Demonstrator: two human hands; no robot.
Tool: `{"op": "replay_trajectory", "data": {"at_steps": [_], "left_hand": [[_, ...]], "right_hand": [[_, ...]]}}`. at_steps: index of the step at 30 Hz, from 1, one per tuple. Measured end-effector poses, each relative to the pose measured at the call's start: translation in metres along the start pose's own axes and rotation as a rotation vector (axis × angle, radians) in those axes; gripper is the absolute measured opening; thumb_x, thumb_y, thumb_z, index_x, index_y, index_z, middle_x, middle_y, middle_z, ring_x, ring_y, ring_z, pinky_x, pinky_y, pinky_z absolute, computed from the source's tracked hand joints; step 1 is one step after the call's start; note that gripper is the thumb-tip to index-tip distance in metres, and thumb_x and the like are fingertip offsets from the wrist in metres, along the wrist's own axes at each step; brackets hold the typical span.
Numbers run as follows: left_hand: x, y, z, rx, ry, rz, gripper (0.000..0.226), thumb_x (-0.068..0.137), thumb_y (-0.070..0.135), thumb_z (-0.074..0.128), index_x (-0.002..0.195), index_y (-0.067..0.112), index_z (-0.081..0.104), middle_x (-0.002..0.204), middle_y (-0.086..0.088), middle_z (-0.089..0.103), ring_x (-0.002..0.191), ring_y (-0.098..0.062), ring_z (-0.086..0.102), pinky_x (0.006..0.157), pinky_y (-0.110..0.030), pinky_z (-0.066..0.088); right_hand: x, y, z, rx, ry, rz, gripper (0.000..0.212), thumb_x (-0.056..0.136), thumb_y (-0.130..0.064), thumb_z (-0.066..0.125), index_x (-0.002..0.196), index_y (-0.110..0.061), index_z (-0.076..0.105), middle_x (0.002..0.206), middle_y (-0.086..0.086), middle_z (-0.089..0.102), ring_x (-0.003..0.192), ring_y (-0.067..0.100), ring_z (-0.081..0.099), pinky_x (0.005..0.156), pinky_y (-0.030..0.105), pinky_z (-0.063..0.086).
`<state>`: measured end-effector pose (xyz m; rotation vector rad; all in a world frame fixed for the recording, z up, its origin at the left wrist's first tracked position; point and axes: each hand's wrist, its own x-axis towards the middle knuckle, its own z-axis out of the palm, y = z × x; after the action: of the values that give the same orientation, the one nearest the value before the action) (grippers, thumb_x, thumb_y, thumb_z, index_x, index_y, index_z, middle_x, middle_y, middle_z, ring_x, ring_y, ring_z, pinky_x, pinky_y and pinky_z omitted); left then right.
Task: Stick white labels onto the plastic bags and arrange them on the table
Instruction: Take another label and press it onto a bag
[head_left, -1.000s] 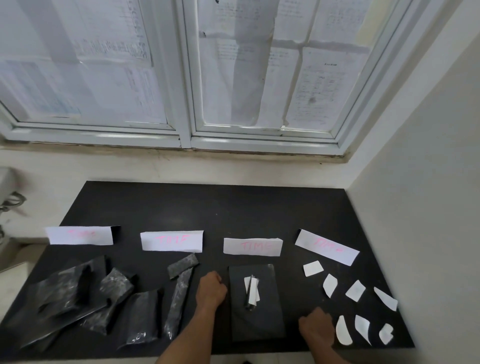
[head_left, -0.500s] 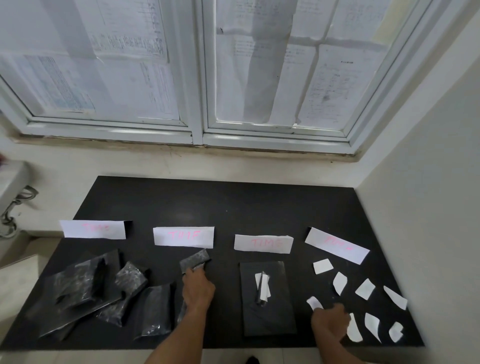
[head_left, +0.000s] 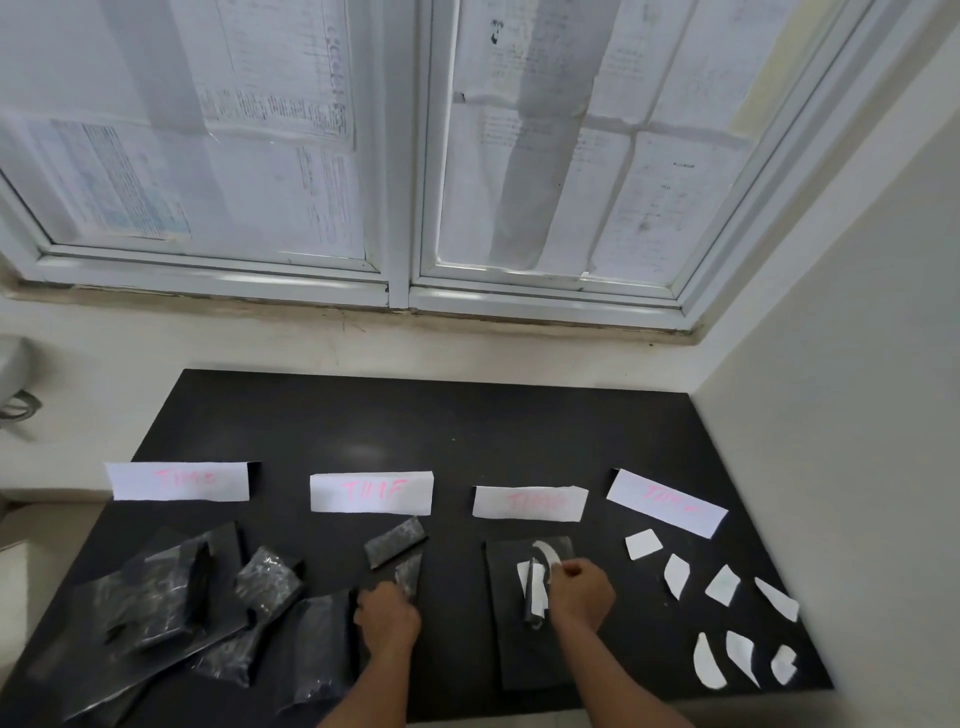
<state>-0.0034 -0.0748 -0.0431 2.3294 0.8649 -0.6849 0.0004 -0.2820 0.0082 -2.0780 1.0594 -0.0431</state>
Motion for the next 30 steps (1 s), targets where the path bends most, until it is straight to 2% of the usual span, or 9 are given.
{"op": "replay_trajectory", "data": {"at_steps": [4, 8, 13, 15, 18, 21, 23, 26, 30], "left_hand": [[-0.008, 0.003, -0.008, -0.182, -0.037, -0.073, 0.039, 0.088, 0.011, 0.056, 0.125, 0.002, 0.047, 0.131, -0.025, 0.048, 0.116, -0.04, 0.053, 0.094, -0.043, 0.049], [-0.012, 0.018, -0.028, -0.5, -0.127, 0.035, 0.042, 0.091, 0.03, 0.054, 0.124, 0.004, 0.052, 0.122, -0.023, 0.061, 0.111, -0.038, 0.059, 0.093, -0.04, 0.049], [-0.012, 0.052, -0.067, -0.809, -0.329, 0.167, 0.031, 0.082, -0.006, 0.051, 0.11, 0.003, 0.063, 0.1, -0.016, 0.068, 0.093, -0.029, 0.064, 0.085, -0.04, 0.054], [-0.019, 0.063, -0.087, -0.913, -0.356, 0.17, 0.031, 0.081, -0.009, 0.048, 0.105, 0.001, 0.065, 0.099, -0.021, 0.069, 0.088, -0.031, 0.065, 0.081, -0.042, 0.054], [-0.035, 0.072, -0.111, -1.035, -0.445, 0.126, 0.03, 0.084, -0.003, 0.044, 0.101, 0.007, 0.067, 0.083, -0.014, 0.068, 0.071, -0.025, 0.062, 0.061, -0.032, 0.051], [-0.039, 0.074, -0.12, -1.111, -0.484, 0.089, 0.026, 0.085, 0.008, 0.046, 0.1, 0.003, 0.067, 0.077, -0.012, 0.065, 0.067, -0.024, 0.059, 0.055, -0.029, 0.048], [-0.041, 0.073, -0.122, -1.134, -0.502, 0.081, 0.029, 0.082, 0.017, 0.05, 0.097, 0.001, 0.068, 0.078, -0.013, 0.065, 0.066, -0.025, 0.059, 0.055, -0.029, 0.047], [-0.045, 0.074, -0.12, -1.179, -0.524, 0.101, 0.03, 0.083, 0.025, 0.052, 0.095, 0.003, 0.068, 0.083, -0.013, 0.067, 0.07, -0.026, 0.06, 0.058, -0.031, 0.049], [-0.045, 0.076, -0.115, -1.118, -0.54, 0.139, 0.033, 0.082, 0.022, 0.058, 0.106, 0.001, 0.067, 0.088, -0.014, 0.07, 0.079, -0.029, 0.064, 0.07, -0.038, 0.054]], "right_hand": [[-0.017, -0.015, 0.009, 0.032, -0.067, -0.044, 0.008, 0.085, -0.018, 0.069, 0.083, -0.013, 0.075, 0.081, 0.001, 0.066, 0.074, 0.014, 0.055, 0.064, 0.022, 0.038], [-0.034, -0.038, 0.013, 0.093, -0.161, -0.124, 0.008, 0.084, -0.022, 0.071, 0.087, -0.015, 0.075, 0.081, -0.003, 0.065, 0.078, 0.011, 0.057, 0.066, 0.02, 0.041], [-0.047, -0.075, 0.02, 0.211, -0.278, -0.257, 0.012, 0.077, -0.021, 0.077, 0.085, -0.011, 0.076, 0.079, -0.001, 0.072, 0.078, 0.013, 0.065, 0.081, 0.029, 0.054], [-0.052, -0.089, 0.02, 0.264, -0.336, -0.304, 0.018, 0.075, -0.022, 0.08, 0.089, -0.013, 0.073, 0.081, -0.001, 0.071, 0.079, 0.013, 0.067, 0.074, 0.025, 0.054], [-0.059, -0.104, 0.018, 0.294, -0.415, -0.323, 0.037, 0.072, -0.025, 0.082, 0.102, -0.016, 0.061, 0.082, -0.003, 0.066, 0.077, 0.013, 0.065, 0.068, 0.022, 0.052], [-0.061, -0.111, 0.019, 0.278, -0.412, -0.316, 0.042, 0.07, -0.028, 0.083, 0.103, -0.017, 0.059, 0.079, 0.001, 0.069, 0.078, 0.017, 0.065, 0.078, 0.032, 0.054], [-0.062, -0.112, 0.019, 0.27, -0.393, -0.301, 0.04, 0.071, -0.028, 0.082, 0.101, -0.018, 0.058, 0.076, -0.002, 0.067, 0.077, 0.016, 0.065, 0.079, 0.031, 0.053], [-0.063, -0.111, 0.017, 0.269, -0.341, -0.275, 0.039, 0.071, -0.026, 0.082, 0.099, -0.018, 0.057, 0.069, -0.007, 0.062, 0.075, 0.015, 0.062, 0.078, 0.028, 0.049], [-0.062, -0.106, 0.012, 0.263, -0.357, -0.265, 0.042, 0.071, -0.025, 0.082, 0.102, -0.017, 0.056, 0.077, -0.007, 0.06, 0.075, 0.008, 0.059, 0.078, 0.029, 0.05]]}}
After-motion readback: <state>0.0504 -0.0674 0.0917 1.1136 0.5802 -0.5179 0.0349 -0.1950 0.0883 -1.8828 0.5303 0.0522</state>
